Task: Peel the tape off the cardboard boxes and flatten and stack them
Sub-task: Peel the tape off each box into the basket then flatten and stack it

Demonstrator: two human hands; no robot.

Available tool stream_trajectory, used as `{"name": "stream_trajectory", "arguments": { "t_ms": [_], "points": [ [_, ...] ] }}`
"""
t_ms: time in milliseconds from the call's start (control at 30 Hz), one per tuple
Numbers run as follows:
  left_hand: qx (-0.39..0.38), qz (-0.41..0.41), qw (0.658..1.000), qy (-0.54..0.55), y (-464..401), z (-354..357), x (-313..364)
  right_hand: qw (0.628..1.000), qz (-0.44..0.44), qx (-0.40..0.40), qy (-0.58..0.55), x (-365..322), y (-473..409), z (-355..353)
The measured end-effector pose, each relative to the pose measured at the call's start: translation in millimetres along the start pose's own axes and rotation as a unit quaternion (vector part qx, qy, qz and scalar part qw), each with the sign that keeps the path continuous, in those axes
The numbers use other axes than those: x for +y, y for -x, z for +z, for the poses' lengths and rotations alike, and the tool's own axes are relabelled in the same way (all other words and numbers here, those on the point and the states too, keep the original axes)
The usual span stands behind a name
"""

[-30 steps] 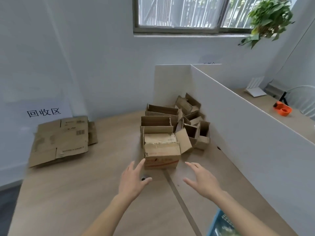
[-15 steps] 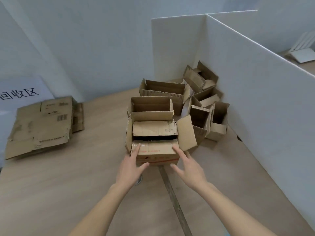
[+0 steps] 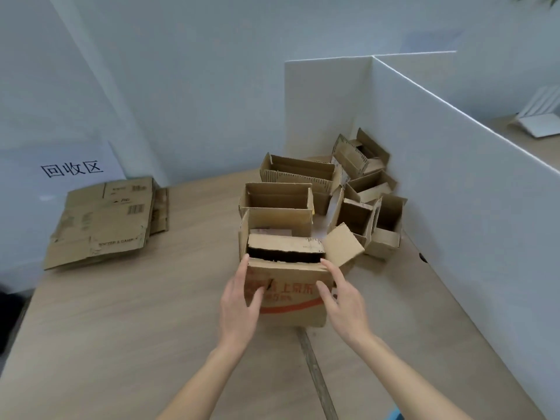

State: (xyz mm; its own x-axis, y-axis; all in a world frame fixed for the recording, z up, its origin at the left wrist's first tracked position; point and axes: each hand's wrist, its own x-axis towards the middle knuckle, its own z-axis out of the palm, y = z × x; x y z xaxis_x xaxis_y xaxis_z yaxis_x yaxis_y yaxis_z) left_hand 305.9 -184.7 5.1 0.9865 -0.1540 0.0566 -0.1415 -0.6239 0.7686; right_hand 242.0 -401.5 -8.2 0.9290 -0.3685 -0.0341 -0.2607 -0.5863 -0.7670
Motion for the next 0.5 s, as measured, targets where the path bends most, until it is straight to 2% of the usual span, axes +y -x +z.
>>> {"name": "stream_trajectory", "arguments": {
  "t_ms": [67, 167, 267, 400, 500],
  "points": [
    [0.025, 0.015, 0.999, 0.031, 14.2, -14.3, 16.6, 0.999, 0.005, 0.029, -0.028, -20.5, 16.2, -8.4],
    [0.045, -0.014, 0.995, 0.086, 39.3, -39.8, 31.3, 0.994, 0.039, 0.06, -0.086, -50.4, 44.7, -20.8],
    [0.043, -0.024, 0.988, 0.146, 73.7, -72.1, 33.2, 0.986, 0.073, 0.057, -0.139, -77.0, 81.4, -33.5],
    [0.012, -0.004, 0.984, 0.175, 123.2, -125.9, 39.5, 0.985, 0.04, -0.043, -0.159, -116.3, 139.8, -57.5],
    [-0.064, 0.048, 0.981, 0.177, 159.9, -169.5, 47.4, 0.98, -0.026, -0.142, -0.14, -142.2, 181.1, -78.9]
  ]
}}
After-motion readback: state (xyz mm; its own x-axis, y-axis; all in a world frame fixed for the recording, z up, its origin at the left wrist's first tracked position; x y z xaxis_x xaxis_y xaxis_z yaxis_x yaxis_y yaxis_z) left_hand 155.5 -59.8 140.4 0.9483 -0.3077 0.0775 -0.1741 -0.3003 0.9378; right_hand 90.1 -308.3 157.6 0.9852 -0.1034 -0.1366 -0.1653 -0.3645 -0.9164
